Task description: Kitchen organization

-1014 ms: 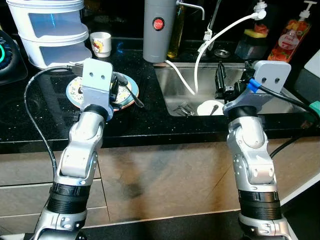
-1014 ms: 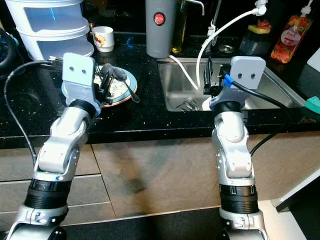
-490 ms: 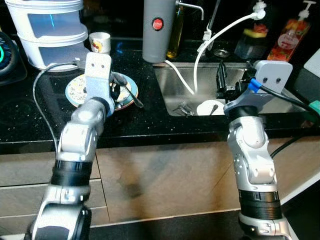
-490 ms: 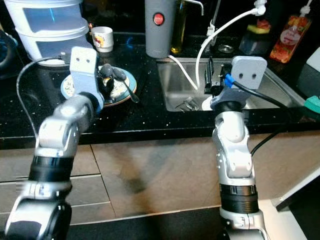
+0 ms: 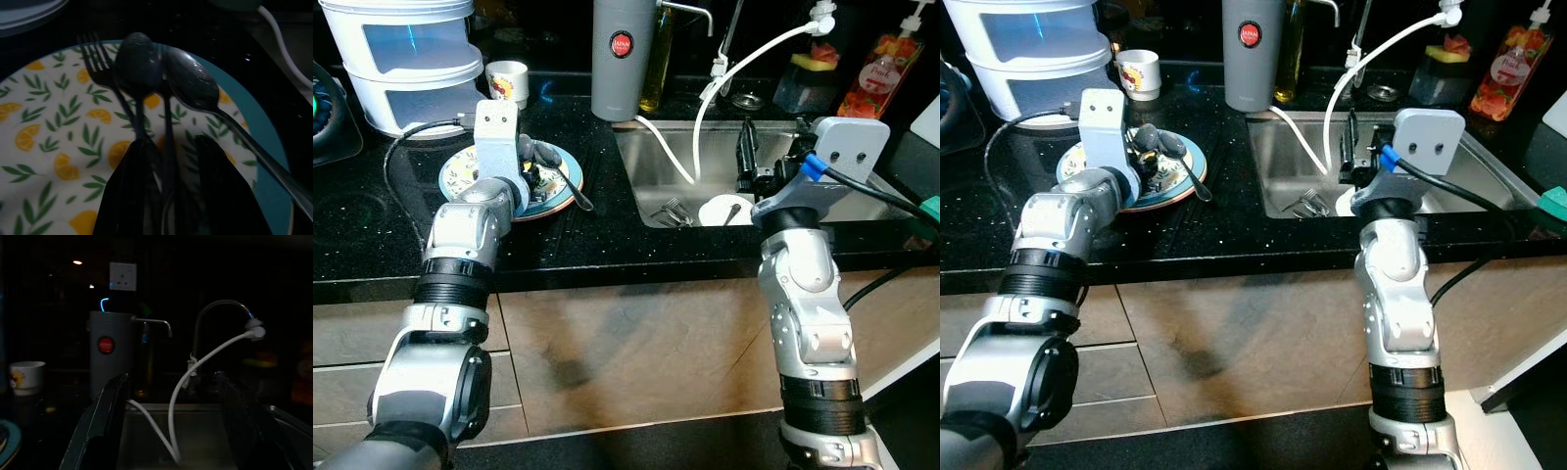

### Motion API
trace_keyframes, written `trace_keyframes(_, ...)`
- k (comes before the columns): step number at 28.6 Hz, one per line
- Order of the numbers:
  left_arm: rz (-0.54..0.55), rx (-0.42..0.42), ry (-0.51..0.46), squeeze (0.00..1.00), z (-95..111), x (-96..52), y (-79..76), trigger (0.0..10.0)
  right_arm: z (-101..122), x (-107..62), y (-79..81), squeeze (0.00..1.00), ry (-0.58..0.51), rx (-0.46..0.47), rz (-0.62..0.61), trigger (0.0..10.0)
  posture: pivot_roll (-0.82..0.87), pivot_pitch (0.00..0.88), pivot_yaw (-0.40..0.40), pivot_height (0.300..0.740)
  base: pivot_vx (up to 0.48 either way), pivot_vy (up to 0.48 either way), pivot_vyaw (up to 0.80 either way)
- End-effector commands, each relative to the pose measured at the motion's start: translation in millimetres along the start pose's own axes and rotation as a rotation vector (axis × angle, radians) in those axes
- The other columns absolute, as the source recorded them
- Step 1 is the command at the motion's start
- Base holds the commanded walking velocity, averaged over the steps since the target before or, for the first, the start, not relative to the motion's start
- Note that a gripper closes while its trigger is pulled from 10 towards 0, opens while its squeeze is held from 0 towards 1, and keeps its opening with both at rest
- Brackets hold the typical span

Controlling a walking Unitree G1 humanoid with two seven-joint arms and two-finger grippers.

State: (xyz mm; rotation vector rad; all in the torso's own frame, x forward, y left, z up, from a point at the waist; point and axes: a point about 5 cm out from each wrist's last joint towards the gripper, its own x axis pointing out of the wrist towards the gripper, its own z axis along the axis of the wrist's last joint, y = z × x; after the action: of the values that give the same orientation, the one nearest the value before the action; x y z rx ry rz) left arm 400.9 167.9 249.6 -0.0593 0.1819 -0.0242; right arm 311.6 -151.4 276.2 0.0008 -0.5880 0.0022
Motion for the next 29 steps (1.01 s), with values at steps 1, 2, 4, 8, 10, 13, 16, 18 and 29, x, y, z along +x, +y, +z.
trace_keyframes(1, 0.012, -0.005, 0.002, 0.00, 7, -0.2, 5.7, 10.0, 5, 0.4, 12.7, 0.00, -0.016, 0.022, 0.082, 10.0, 0.11, 0.118, -0.054, 0.740, 0.000, 0.000, 0.00)
trace_keyframes(2, 0.017, -0.002, 0.001, 0.00, 8, -0.3, 7.2, 10.0, 7, 1.6, 17.5, 0.00, -0.024, 0.029, 0.111, 10.0, 0.11, 0.118, -0.054, 0.740, 0.000, 0.000, 0.00)
trace_keyframes(4, 0.029, 0.013, -0.008, 0.00, 12, -0.6, 9.7, 10.0, 8, 7.8, 25.6, 0.00, -0.032, 0.053, 0.152, 10.0, 0.11, 0.125, -0.058, 0.740, 0.000, 0.000, 0.00)
trace_keyframes(8, 0.023, 0.010, -0.031, 0.00, 25, -6.0, 11.6, 10.0, 12, 14.9, 33.1, 0.00, -0.042, 0.082, 0.198, 10.0, 0.14, 0.172, -0.072, 0.740, 0.000, 0.000, 0.00)
trace_keyframes(10, 0.012, 0.004, -0.024, 0.00, 28, -6.2, 11.7, 10.0, 13, 15.4, 32.2, 0.00, -0.041, 0.083, 0.199, 10.0, 0.14, 0.183, -0.072, 0.740, 0.000, 0.000, 0.00)
trace_keyframes(13, 0.005, -0.001, -0.017, 0.00, 29, -5.9, 11.6, 10.0, 14, 15.3, 31.6, 0.00, -0.040, 0.084, 0.199, 10.0, 0.14, 0.183, -0.072, 0.740, 0.000, 0.000, 0.00)
trace_keyframes(16, 0.005, -0.001, -0.017, 0.00, 29, -5.9, 11.6, 10.0, 14, 15.3, 31.6, 0.00, -0.040, 0.084, 0.199, 10.0, 0.14, 0.183, -0.072, 0.740, 0.000, 0.000, 0.00)
trace_keyframes(18, 0.005, -0.001, -0.017, 0.00, 29, -5.9, 11.6, 10.0, 14, 15.3, 31.6, 0.00, -0.040, 0.084, 0.199, 10.0, 0.14, 0.183, -0.072, 0.740, 0.000, 0.000, 0.00)
trace_keyframes(29, -0.028, 0.026, 0.151, 0.00, 3, 1.0, 8.7, 0.0, 10, 10.6, 22.5, 0.00, -0.021, 0.073, 0.168, 10.0, 0.12, 0.171, -0.048, 0.740, 0.000, 0.000, 0.00)
